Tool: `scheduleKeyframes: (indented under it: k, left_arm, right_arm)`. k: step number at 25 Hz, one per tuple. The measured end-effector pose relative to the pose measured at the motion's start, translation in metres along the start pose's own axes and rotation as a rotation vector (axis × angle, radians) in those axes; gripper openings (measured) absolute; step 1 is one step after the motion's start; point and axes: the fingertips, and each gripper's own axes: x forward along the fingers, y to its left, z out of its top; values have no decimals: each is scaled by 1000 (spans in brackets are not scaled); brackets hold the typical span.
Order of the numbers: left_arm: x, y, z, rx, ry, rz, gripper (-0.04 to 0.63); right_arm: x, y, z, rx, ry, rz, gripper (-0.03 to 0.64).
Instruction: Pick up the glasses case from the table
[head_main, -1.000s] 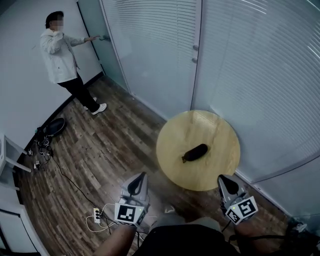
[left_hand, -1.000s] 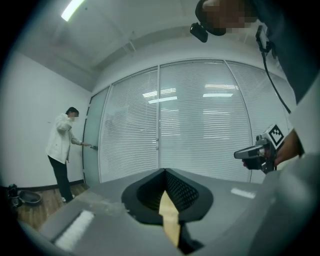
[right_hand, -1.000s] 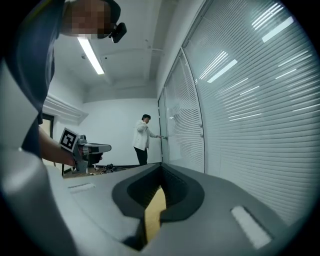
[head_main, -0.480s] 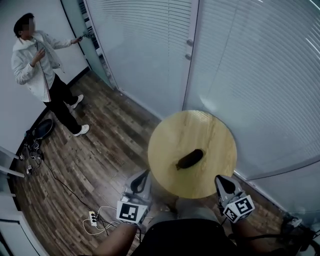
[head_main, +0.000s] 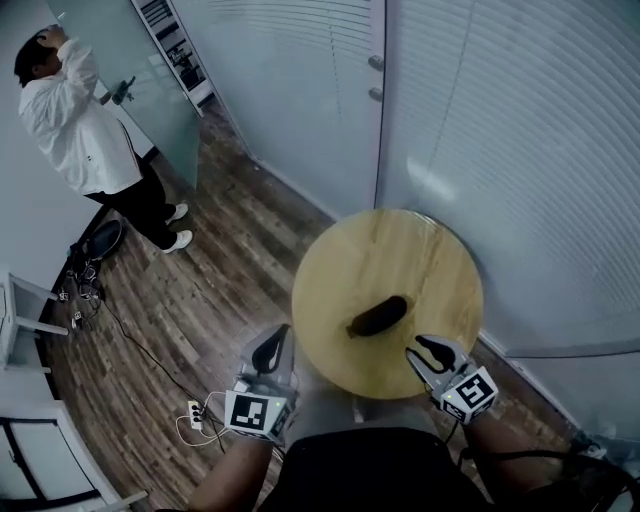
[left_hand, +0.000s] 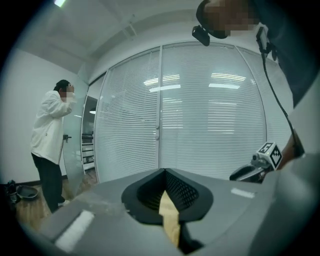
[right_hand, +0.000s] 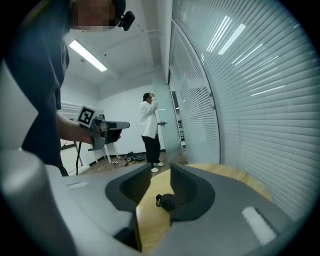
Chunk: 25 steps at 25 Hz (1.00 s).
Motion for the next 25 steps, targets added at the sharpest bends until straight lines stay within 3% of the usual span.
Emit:
scheduleKeyframes:
  k: [1,5,11,18,25]
  left_arm:
    - [4,-1,-3,-5,13,3,5]
    - [18,-2,-22,-1,45,-31,5]
    - [58,13,-36,-18,83,-43,5]
    - [92,23,-64,-22,169,-71,5]
    - [98,45,-80,-37,212,-39,5]
  right_arm:
    - [4,1,-3,-14,17,19,153]
    - [21,-3,-16,-77,102,39,186]
    - [58,-18,-48,-124,203,132,312]
    - [99,-55,-114,-131,328,137,364]
    - [126,-64,-163,-287,453,175,399]
